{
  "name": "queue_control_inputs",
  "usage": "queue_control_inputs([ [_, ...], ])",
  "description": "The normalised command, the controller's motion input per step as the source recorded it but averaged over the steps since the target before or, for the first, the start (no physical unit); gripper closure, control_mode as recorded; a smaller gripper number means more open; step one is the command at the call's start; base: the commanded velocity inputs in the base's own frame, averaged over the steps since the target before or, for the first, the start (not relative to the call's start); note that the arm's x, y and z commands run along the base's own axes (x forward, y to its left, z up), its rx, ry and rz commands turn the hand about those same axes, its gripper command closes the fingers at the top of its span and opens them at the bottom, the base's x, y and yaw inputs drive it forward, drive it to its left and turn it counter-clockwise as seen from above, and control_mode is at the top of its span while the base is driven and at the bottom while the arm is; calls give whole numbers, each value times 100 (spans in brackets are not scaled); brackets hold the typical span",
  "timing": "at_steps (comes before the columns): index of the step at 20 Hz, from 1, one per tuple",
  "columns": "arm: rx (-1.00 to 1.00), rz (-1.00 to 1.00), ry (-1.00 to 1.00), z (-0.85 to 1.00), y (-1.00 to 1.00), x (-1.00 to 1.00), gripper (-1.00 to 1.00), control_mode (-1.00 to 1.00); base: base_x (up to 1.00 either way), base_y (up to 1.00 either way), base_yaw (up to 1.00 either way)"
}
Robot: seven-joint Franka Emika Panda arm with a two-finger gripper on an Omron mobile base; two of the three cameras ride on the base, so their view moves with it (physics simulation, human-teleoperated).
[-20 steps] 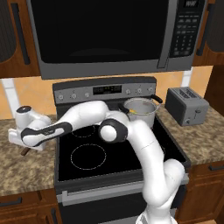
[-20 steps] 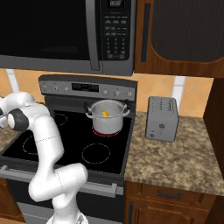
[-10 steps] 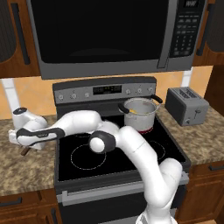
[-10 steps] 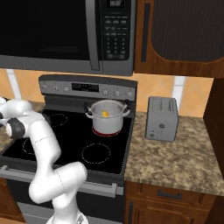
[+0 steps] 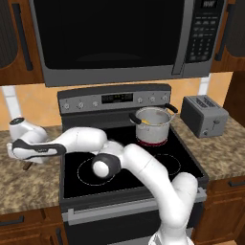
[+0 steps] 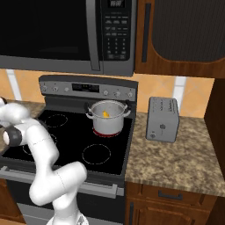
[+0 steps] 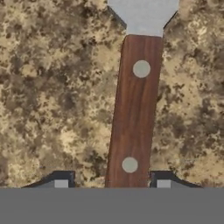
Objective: Put the corn and squash in the pot. Retrieve the spatula and lightly stir the vegetables in the pot.
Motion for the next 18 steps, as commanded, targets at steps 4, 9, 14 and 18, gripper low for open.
queue_control_inputs([
  [4,0,-1,-1,-3,-23,-70,100,-100,0,0,0],
  [9,1,0,-12,13,-76,-81,100,-100,0,0,0],
  [14,3,0,-20,33,-100,-96,100,-100,0,0,0],
  [18,10,0,-14,14,-100,-100,100,-100,0,0,0],
])
